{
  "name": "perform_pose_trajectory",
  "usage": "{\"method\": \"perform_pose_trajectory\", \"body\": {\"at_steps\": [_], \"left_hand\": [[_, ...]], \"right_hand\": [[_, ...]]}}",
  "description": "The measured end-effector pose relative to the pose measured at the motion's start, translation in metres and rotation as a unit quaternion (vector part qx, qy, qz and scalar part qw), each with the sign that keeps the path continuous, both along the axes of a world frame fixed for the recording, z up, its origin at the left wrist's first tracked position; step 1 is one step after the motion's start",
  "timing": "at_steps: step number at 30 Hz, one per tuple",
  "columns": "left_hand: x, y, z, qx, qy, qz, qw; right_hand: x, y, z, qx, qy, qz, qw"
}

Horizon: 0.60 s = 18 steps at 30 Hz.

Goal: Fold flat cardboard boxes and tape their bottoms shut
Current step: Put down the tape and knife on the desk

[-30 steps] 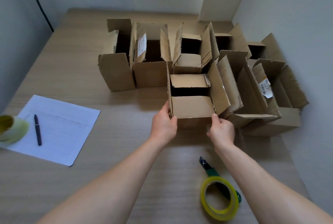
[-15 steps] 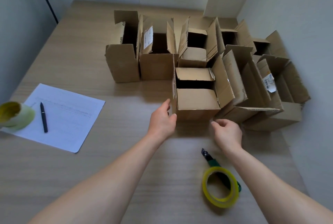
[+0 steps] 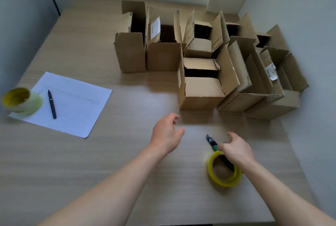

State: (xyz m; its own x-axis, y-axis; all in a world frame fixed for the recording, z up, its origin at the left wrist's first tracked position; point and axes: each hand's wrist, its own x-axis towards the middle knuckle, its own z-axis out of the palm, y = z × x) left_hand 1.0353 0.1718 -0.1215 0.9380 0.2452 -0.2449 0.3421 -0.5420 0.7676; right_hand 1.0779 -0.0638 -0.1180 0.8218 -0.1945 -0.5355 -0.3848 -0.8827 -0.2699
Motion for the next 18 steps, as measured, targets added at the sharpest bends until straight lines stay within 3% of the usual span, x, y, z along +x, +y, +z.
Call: {"method": "perform_pose_trajectory", "body": {"at_steps": [7, 11, 14, 18], "left_hand": [[-0.043, -0.076, -0.025, 0.097, 0.036, -0.251, 0.962], [-0.068, -0.11, -0.043, 0.142, 0.044, -0.27, 0.952], [-0.086, -0.126, -0.054, 0.17, 0.047, -0.264, 0.948], [-0.094, -0.133, -0.056, 0.187, 0.041, -0.234, 0.953]], "right_hand": [[-0.023, -0.016, -0.023, 0.007, -0.013, 0.019, 1.0], [-0.039, -0.017, -0.039, 0.036, -0.057, 0.059, 0.996], [-0.044, -0.031, -0.045, 0.105, -0.093, 0.01, 0.99], [-0.027, -0.048, -0.048, 0.119, -0.087, -0.027, 0.989]]}}
